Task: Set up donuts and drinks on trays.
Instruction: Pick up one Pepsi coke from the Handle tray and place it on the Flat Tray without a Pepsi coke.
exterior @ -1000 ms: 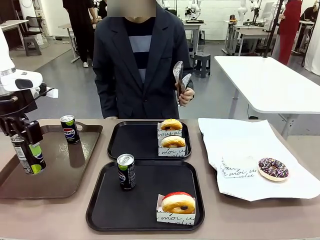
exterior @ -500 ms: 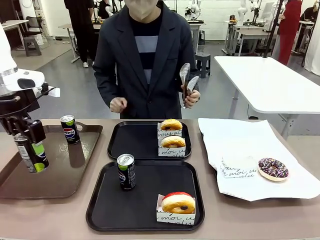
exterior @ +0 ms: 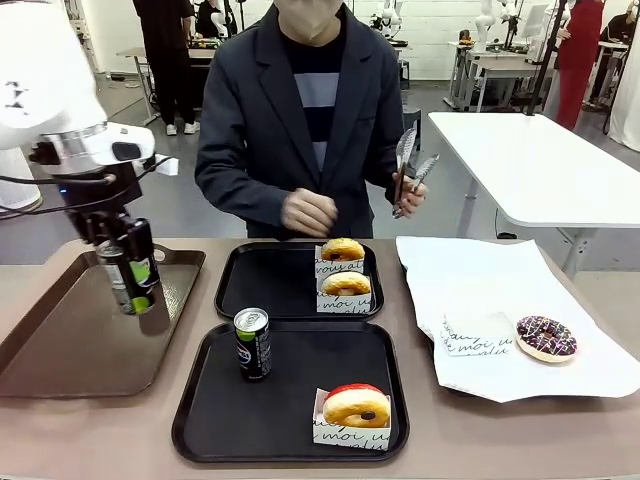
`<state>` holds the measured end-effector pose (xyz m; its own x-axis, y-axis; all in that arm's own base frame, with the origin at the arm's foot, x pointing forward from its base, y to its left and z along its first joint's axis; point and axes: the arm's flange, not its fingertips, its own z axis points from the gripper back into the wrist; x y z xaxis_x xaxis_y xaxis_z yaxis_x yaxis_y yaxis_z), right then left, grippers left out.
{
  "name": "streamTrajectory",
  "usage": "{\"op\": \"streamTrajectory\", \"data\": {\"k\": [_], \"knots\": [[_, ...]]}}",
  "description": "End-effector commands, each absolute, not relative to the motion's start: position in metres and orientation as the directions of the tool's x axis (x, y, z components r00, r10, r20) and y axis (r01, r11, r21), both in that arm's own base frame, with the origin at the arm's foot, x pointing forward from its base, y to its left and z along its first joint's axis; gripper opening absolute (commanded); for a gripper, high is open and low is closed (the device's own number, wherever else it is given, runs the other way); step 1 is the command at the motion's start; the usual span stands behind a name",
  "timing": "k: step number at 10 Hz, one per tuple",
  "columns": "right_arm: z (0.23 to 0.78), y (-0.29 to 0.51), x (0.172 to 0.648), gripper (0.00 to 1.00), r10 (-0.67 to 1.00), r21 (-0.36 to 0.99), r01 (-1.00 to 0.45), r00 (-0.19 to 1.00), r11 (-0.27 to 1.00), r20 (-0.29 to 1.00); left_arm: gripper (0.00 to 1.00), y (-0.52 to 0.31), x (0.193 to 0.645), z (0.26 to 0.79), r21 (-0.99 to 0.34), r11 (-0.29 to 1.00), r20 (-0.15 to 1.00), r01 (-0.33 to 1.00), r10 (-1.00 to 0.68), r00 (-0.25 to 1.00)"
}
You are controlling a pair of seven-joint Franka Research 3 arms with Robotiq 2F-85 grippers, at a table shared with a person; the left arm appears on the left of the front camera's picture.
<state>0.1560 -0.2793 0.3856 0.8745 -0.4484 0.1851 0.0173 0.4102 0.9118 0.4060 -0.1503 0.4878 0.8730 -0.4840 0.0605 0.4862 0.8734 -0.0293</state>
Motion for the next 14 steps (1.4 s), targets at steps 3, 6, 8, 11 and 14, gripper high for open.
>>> {"op": "streamTrajectory", "data": {"k": [3,6,8,11,14], "knots": [[0.385,-0.279,0.156,1.00,-0.453,0.915,-0.010,0.867,0.403,0.209,0.58,-0.174,0.416,0.489,-0.026,0.877,0.059,0.480,-0.478,0.876],[0.385,-0.279,0.156,1.00,-0.453,0.915,-0.010,0.867,0.403,0.209,0.58,-0.170,0.418,0.486,-0.020,0.869,0.087,0.495,-0.491,0.867],[0.385,-0.279,0.156,1.00,-0.453,0.915,-0.010,0.867,0.403,0.209,0.58,-0.170,0.418,0.486,-0.020,0.869,0.087,0.495,-0.491,0.867],[0.385,-0.279,0.156,1.00,-0.453,0.915,-0.010,0.867,0.403,0.209,0.58,-0.172,0.419,0.483,-0.021,0.869,0.079,0.494,-0.491,0.868],[0.385,-0.279,0.156,1.00,-0.453,0.915,-0.010,0.867,0.403,0.209,0.58,-0.217,0.468,0.493,-0.024,0.851,0.211,0.525,-0.509,0.835]]}}
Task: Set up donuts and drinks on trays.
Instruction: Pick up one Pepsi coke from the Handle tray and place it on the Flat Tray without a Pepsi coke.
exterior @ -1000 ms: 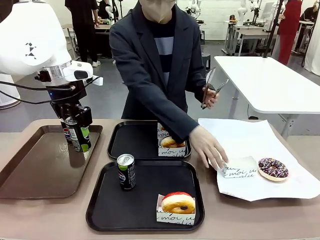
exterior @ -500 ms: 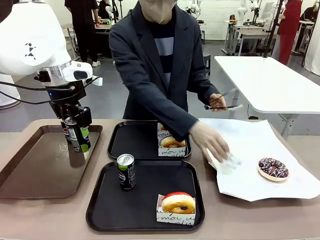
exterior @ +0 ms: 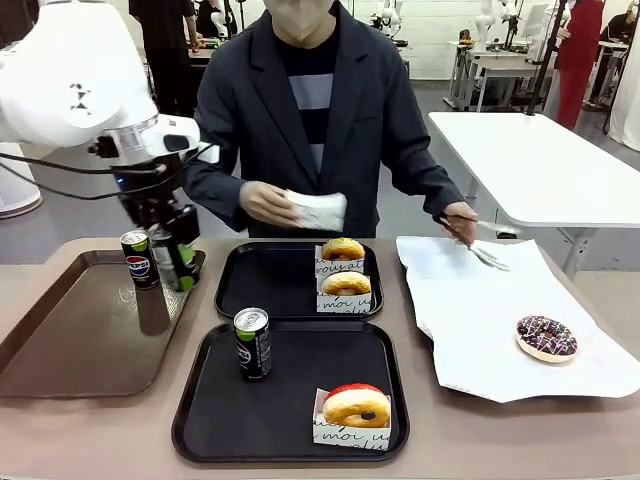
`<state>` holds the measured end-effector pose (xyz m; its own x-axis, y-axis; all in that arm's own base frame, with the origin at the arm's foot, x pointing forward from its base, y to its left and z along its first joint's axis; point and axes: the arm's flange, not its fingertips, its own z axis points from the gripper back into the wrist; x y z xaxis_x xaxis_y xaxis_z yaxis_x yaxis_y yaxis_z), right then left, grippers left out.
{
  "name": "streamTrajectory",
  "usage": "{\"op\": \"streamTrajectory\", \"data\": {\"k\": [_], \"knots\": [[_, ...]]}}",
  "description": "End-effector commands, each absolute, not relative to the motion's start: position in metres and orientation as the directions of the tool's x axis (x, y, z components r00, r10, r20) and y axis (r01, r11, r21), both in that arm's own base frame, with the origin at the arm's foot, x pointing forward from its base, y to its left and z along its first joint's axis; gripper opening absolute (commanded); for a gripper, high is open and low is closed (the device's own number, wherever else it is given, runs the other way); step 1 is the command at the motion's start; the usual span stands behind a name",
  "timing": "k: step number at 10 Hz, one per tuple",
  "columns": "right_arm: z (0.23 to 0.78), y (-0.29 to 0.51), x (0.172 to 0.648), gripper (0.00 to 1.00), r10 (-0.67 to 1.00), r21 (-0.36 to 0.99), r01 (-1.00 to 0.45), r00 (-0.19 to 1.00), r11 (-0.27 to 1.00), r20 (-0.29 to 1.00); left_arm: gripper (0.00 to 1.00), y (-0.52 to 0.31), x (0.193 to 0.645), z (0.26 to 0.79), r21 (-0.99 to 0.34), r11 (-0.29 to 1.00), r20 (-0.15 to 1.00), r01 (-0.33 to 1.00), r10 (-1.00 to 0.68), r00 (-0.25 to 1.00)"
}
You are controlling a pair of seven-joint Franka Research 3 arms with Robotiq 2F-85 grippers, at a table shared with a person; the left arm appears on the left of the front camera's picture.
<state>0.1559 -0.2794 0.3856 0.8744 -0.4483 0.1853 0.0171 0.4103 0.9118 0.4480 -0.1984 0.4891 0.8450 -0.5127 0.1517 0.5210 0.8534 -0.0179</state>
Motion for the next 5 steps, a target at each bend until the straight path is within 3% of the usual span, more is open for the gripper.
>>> {"op": "streamTrajectory", "data": {"k": [1,5], "knots": [[0.385,-0.279,0.156,1.00,-0.453,0.915,-0.010,0.867,0.403,0.209,0.58,-0.229,0.481,0.496,-0.018,0.840,0.217,0.542,-0.526,0.823],[0.385,-0.279,0.156,1.00,-0.453,0.915,-0.010,0.867,0.403,0.209,0.58,-0.287,0.532,0.484,-0.020,0.815,0.174,0.580,-0.568,0.804]]}}
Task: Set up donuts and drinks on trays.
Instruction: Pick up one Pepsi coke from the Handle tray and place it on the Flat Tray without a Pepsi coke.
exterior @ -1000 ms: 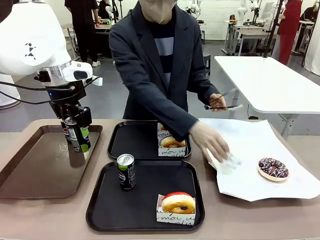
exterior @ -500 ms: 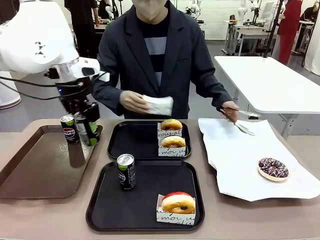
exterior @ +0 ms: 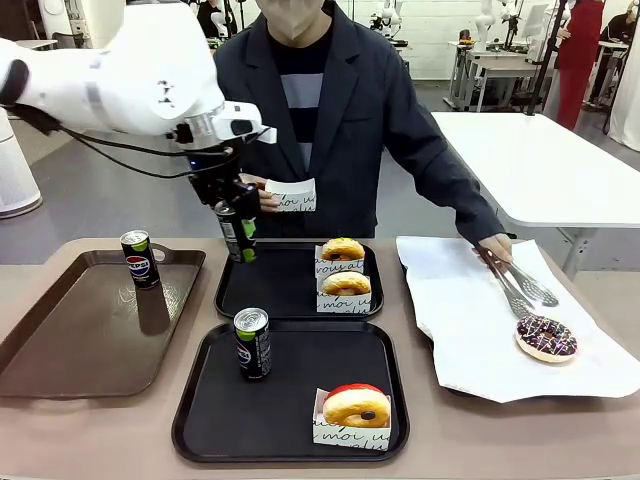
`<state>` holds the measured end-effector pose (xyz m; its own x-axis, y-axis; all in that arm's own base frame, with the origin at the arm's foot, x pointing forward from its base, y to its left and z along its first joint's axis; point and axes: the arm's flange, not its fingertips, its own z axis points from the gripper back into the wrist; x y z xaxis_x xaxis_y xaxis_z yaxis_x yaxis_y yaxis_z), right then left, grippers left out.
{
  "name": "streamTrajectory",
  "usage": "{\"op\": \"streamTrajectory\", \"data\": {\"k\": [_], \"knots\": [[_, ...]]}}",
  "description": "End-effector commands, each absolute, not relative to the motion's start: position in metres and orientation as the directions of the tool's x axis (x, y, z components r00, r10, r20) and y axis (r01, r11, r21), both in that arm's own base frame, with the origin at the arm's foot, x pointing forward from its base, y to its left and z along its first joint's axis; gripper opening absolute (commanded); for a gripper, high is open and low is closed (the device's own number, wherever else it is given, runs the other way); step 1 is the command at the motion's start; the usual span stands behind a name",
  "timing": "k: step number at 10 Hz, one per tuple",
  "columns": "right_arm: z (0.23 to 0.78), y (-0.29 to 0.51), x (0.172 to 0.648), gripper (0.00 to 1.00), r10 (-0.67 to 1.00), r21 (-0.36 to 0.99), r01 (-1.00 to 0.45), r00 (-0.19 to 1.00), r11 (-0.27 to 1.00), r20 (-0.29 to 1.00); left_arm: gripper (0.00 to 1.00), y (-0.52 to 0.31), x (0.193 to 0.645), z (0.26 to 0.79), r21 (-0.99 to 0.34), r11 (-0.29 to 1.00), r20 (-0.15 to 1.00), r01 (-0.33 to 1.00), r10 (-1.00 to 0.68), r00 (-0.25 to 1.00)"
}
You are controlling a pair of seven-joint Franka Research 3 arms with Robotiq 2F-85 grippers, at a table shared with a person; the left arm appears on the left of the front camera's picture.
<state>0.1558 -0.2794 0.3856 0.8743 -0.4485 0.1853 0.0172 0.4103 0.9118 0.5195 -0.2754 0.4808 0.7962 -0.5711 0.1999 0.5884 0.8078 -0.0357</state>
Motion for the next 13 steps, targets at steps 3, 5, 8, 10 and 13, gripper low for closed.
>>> {"op": "streamTrajectory", "data": {"k": [3,5,8,10,13], "knots": [[0.385,-0.279,0.156,1.00,-0.453,0.915,-0.010,0.867,0.403,0.209,0.58,-0.310,0.554,0.458,-0.025,0.813,0.107,0.582,-0.576,0.810],[0.385,-0.279,0.156,1.00,-0.453,0.915,-0.010,0.867,0.403,0.209,0.58,-0.314,0.557,0.442,-0.009,0.813,0.051,0.583,-0.582,0.812],[0.385,-0.279,0.156,1.00,-0.453,0.915,-0.010,0.867,0.403,0.209,0.58,-0.306,0.551,0.420,0.002,0.830,-0.012,0.558,-0.558,0.830],[0.385,-0.279,0.156,1.00,-0.453,0.915,-0.010,0.867,0.403,0.209,0.58,-0.306,0.551,0.417,-0.037,0.806,0.009,0.591,-0.591,0.807],[0.385,-0.279,0.156,1.00,-0.453,0.915,-0.010,0.867,0.403,0.209,0.58,-0.298,0.547,0.403,-0.026,0.825,-0.027,0.565,-0.566,0.824]]}}
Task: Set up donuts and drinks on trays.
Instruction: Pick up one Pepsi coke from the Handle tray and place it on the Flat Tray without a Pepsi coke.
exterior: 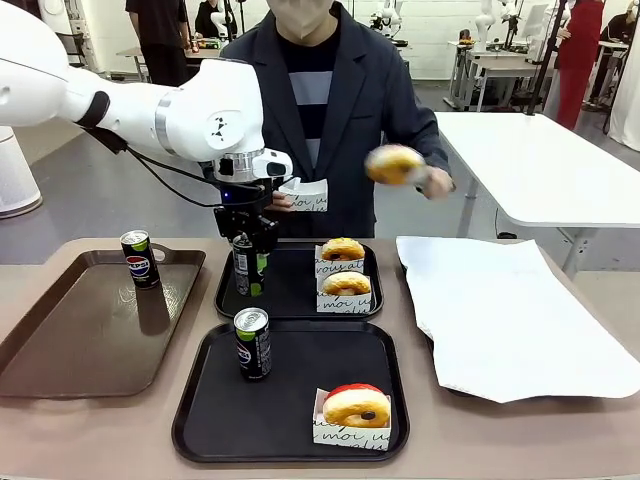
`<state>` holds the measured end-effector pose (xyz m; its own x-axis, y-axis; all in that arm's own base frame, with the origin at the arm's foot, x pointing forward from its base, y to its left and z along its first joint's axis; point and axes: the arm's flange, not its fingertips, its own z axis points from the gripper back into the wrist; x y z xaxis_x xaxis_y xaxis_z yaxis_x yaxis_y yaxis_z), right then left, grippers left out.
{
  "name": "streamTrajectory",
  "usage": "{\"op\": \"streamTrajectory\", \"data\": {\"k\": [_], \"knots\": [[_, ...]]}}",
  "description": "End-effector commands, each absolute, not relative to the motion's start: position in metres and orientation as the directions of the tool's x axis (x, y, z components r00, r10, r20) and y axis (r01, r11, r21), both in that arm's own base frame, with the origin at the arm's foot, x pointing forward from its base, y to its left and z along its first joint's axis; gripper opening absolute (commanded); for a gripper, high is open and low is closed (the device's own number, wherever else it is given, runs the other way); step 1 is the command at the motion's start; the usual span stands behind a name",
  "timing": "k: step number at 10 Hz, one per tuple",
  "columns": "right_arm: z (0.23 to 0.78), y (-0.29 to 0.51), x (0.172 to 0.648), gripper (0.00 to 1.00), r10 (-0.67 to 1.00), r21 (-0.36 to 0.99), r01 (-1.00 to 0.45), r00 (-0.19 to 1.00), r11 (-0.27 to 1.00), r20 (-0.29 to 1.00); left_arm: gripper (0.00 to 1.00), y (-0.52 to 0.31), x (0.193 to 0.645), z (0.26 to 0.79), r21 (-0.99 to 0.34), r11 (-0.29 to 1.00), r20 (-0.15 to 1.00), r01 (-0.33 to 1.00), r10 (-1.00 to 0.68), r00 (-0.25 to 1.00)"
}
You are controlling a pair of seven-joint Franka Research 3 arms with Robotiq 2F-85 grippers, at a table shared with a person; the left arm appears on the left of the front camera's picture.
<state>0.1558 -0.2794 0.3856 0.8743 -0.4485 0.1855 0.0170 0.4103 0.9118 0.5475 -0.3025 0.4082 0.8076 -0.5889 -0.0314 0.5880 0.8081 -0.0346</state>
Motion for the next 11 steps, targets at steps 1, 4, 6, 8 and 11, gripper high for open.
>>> {"op": "streamTrajectory", "data": {"k": [1,4,6,8,11], "knots": [[0.385,-0.279,0.156,1.00,-0.453,0.915,-0.010,0.867,0.403,0.209,0.58,-0.295,0.550,0.398,-0.028,0.838,-0.009,0.545,-0.545,0.838],[0.385,-0.279,0.156,1.00,-0.453,0.915,-0.010,0.867,0.403,0.209,0.58,-0.295,0.552,0.390,0.005,0.832,0.024,0.555,-0.555,0.832],[0.385,-0.279,0.156,1.00,-0.453,0.915,-0.010,0.867,0.403,0.209,1.00,-0.295,0.551,0.381,0.016,0.829,0.009,0.559,-0.559,0.829],[0.385,-0.279,0.156,1.00,-0.453,0.915,-0.010,0.867,0.403,0.209,1.00,-0.293,0.548,0.394,0.025,0.818,0.029,0.575,-0.575,0.817],[0.385,-0.279,0.156,1.00,-0.453,0.915,-0.010,0.867,0.403,0.209,0.99,-0.269,0.522,0.419,0.019,0.836,0.091,0.549,-0.548,0.831]]}}
